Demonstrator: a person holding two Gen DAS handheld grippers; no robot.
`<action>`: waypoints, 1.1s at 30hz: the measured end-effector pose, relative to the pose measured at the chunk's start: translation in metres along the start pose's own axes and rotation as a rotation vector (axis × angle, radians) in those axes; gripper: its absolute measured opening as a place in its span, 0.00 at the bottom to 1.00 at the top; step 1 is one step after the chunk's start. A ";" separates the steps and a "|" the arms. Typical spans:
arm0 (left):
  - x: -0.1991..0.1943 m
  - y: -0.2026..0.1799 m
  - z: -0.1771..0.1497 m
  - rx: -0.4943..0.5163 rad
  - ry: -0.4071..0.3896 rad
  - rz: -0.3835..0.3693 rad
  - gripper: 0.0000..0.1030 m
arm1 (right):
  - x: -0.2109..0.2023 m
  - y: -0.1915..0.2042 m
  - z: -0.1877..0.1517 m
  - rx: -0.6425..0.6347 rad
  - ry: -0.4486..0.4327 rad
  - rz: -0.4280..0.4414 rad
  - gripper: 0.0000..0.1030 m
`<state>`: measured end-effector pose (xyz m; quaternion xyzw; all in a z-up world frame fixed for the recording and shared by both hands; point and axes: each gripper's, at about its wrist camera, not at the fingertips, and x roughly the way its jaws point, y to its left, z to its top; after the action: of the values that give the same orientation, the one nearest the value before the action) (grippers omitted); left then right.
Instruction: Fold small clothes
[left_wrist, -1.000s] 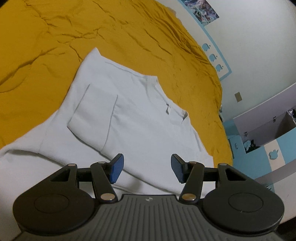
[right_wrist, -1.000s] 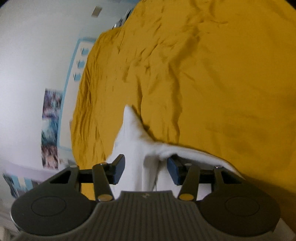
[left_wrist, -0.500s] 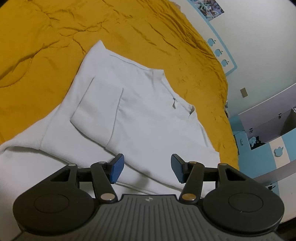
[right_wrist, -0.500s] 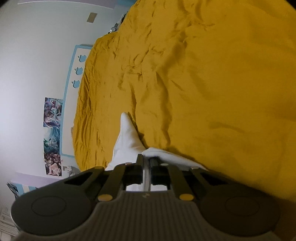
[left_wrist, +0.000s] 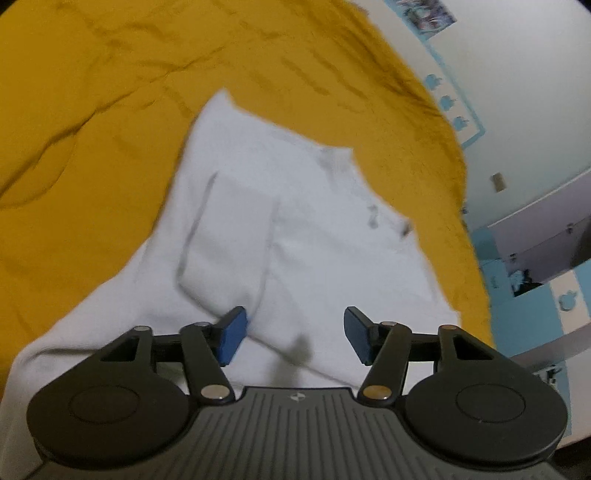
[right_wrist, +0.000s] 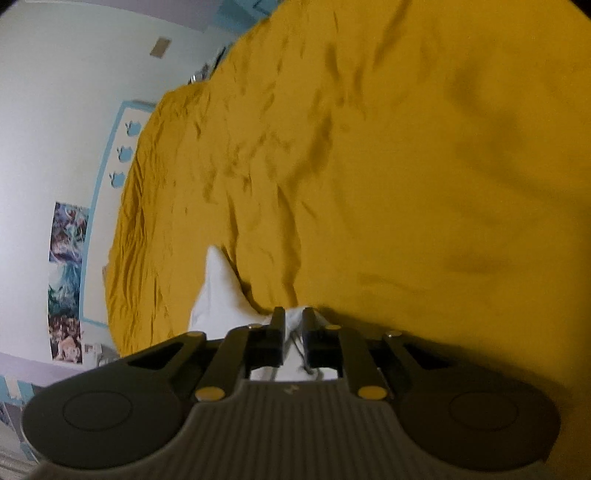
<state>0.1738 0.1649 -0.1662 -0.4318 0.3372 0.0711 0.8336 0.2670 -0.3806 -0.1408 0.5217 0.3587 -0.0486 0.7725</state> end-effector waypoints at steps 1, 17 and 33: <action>-0.003 -0.005 0.002 0.012 -0.017 -0.020 0.66 | -0.005 0.007 0.000 -0.031 -0.001 0.023 0.06; 0.057 -0.008 0.036 0.090 0.029 0.046 0.61 | 0.072 0.066 -0.052 -0.448 0.088 -0.106 0.00; -0.048 -0.051 0.029 0.464 0.006 0.039 0.66 | -0.014 0.101 -0.038 -0.718 0.048 0.097 0.54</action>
<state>0.1723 0.1644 -0.0902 -0.2219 0.3553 0.0066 0.9080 0.2837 -0.3073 -0.0619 0.2347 0.3458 0.1296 0.8992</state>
